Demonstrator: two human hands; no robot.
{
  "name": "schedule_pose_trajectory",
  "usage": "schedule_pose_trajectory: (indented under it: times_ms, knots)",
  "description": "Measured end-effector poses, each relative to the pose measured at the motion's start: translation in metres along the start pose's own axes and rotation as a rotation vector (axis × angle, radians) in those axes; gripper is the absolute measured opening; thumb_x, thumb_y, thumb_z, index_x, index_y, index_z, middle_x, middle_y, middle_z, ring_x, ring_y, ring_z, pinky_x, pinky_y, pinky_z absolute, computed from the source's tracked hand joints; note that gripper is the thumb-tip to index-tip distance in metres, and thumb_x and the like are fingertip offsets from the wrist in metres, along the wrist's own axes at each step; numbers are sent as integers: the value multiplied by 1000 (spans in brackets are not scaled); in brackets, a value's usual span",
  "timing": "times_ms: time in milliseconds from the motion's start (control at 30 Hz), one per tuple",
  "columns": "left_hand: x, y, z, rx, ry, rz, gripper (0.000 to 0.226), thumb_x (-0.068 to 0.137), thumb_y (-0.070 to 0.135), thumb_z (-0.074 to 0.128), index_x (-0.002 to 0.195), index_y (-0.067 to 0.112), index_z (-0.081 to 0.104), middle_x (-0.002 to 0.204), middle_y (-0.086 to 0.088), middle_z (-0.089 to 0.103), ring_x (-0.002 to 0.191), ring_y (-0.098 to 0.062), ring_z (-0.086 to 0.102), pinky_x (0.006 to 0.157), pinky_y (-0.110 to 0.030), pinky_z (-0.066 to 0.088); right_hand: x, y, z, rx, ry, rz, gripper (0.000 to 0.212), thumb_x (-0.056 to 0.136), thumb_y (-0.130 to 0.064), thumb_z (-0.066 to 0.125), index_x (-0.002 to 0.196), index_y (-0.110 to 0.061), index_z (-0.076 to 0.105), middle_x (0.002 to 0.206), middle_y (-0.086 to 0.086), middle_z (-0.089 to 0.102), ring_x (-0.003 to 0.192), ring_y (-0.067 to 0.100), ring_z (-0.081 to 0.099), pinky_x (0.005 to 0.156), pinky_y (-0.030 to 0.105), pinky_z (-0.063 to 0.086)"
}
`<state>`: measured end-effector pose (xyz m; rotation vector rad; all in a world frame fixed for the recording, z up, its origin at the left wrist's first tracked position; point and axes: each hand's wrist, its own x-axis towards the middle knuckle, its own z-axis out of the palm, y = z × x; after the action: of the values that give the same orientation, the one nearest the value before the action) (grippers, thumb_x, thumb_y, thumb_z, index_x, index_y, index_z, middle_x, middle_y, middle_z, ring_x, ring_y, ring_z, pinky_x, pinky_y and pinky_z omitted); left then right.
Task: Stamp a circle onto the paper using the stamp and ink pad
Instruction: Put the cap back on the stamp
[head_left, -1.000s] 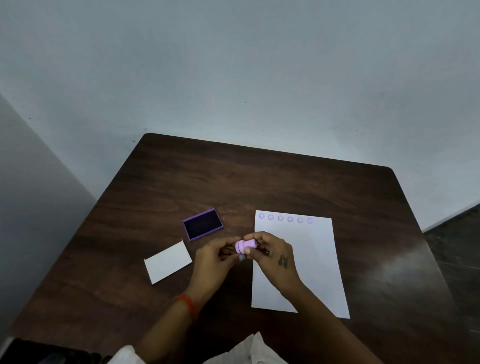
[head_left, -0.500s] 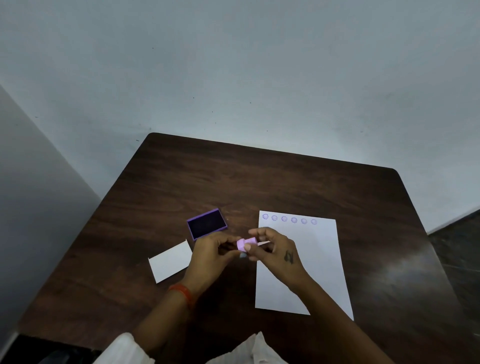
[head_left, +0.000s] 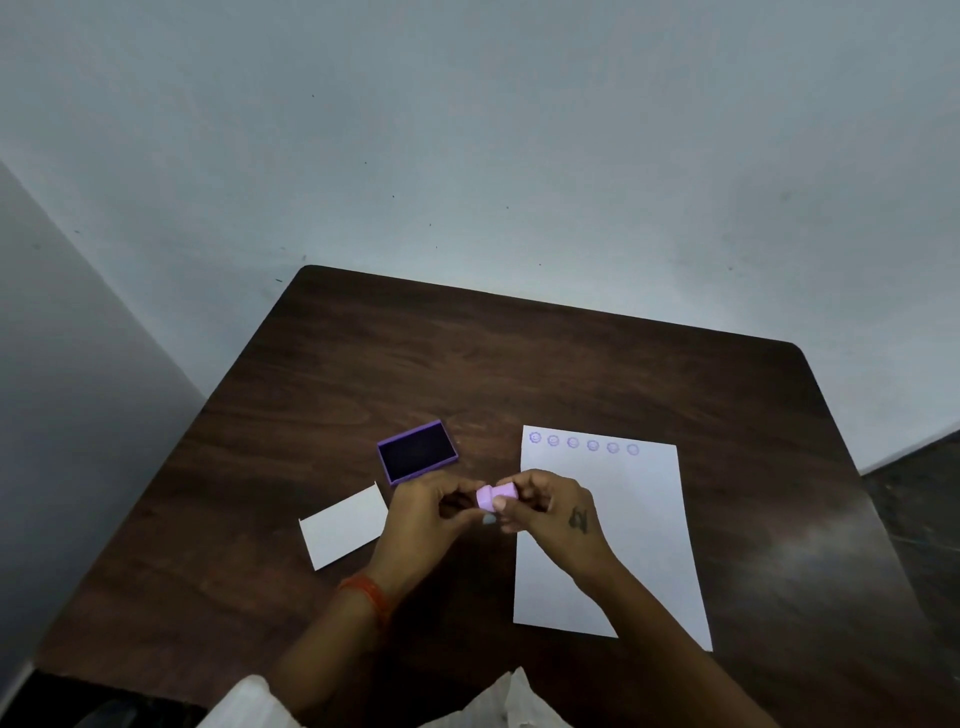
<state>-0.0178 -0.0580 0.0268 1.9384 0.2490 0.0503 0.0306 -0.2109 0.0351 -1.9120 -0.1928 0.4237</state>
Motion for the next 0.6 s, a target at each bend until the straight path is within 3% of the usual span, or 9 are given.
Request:
schedule_pose_trajectory:
  times_ms: [100,200,333,433,467,533,600]
  knots:
    - [0,-1,0,-20,9,-12,15,73,26,75,83,36,71,78,25,69,83,10,61,69,2,44,1,2,2,7,2,48,24,78,-33,71,90,-12,70,82,3,72,66,8,69,60,8,53]
    - [0,-5,2,-12,2,-17,18,73,24,75,88,33,72,81,23,69,83,10,62,67,2,45,3,6,6,22,-3,87,22,78,-32,71,92,-15,68,91,6,73,77,14,70,72,19,58]
    - [-1,-12,5,30,22,22,19,74,21,74,88,35,70,81,27,65,85,13,60,69,3,42,7,7,11,48,14,127,21,77,-31,72,87,-13,69,86,7,73,70,10,70,62,14,56]
    - [2,-15,7,43,38,34,23,75,18,73,91,34,69,83,27,64,86,13,58,70,4,42,11,10,16,61,-20,146,27,76,-29,73,95,-10,68,95,10,72,81,18,70,77,30,60]
    - [4,-16,7,50,39,35,25,76,17,72,91,36,67,83,27,63,87,14,58,70,4,42,13,11,17,53,-24,136,25,75,-28,74,94,-13,68,94,8,72,83,18,69,78,29,60]
    - [6,-17,6,60,40,31,30,75,15,72,93,38,63,87,26,61,86,12,59,70,4,42,19,15,20,-21,-6,82,16,73,-29,76,85,-23,67,83,-6,70,78,10,67,68,12,55]
    - [8,-20,4,73,46,-6,40,72,16,75,107,31,61,95,21,60,85,6,60,68,0,45,26,17,27,-134,84,32,10,75,-33,72,78,-27,64,73,-15,64,70,5,62,62,8,47]
